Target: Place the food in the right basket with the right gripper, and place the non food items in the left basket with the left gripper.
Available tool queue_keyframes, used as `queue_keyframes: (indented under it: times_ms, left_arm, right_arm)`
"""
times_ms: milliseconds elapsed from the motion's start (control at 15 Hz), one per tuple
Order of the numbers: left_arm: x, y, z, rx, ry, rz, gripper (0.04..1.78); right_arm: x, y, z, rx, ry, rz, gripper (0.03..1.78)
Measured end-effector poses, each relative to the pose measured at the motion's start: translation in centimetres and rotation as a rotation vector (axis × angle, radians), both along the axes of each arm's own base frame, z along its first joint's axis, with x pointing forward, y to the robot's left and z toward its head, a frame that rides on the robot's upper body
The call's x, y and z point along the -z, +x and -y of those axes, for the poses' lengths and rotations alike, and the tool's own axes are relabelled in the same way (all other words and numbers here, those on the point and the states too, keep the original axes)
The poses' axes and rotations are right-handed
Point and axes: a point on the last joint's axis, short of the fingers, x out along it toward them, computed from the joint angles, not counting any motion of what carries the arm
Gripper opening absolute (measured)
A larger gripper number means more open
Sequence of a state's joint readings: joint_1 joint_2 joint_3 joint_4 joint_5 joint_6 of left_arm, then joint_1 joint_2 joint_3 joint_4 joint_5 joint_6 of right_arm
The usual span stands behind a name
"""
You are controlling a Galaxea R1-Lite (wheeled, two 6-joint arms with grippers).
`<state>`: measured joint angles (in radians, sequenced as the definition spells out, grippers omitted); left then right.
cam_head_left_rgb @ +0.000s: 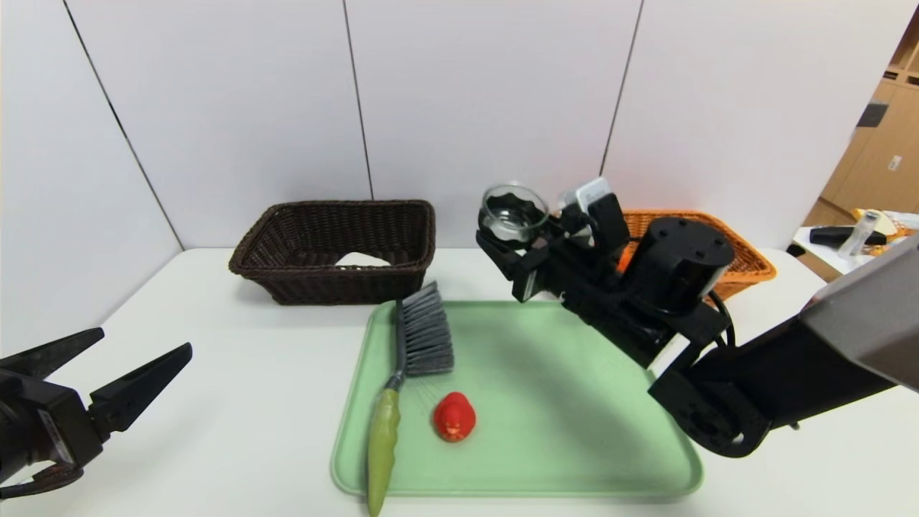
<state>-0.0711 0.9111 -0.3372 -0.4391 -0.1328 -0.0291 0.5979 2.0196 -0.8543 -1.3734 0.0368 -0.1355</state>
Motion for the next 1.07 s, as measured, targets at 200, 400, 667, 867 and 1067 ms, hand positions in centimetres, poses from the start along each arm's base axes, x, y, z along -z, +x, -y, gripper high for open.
queue_keyframes:
  times_ms: [200, 400, 667, 867, 1067]
  left_arm:
    - [-0.1, 0.0, 0.0, 0.0, -0.001, 0.001, 1.69]
    - [-0.2, 0.1, 0.0, 0.002, 0.001, 0.007, 1.69]
    - [-0.5, 0.1, 0.0, 0.003, 0.001, 0.014, 1.69]
    - [-0.5, 0.1, 0.0, 0.003, 0.001, 0.014, 1.69]
    - [-0.4, 0.1, 0.0, 0.003, 0.001, 0.012, 1.69]
  right_arm:
    - [-3.9, 0.2, -1.5, -0.025, -0.018, -0.018, 1.19]
    - [-6.4, 0.3, -3.5, -0.06, -0.065, -0.077, 1.19]
    - [-6.4, 1.7, -6.8, -0.097, -0.106, -0.125, 1.19]
    - [-5.3, 3.0, -9.5, -0.123, -0.124, -0.138, 1.19]
    - [-3.7, 3.9, -11.9, -0.144, -0.145, -0.146, 1.19]
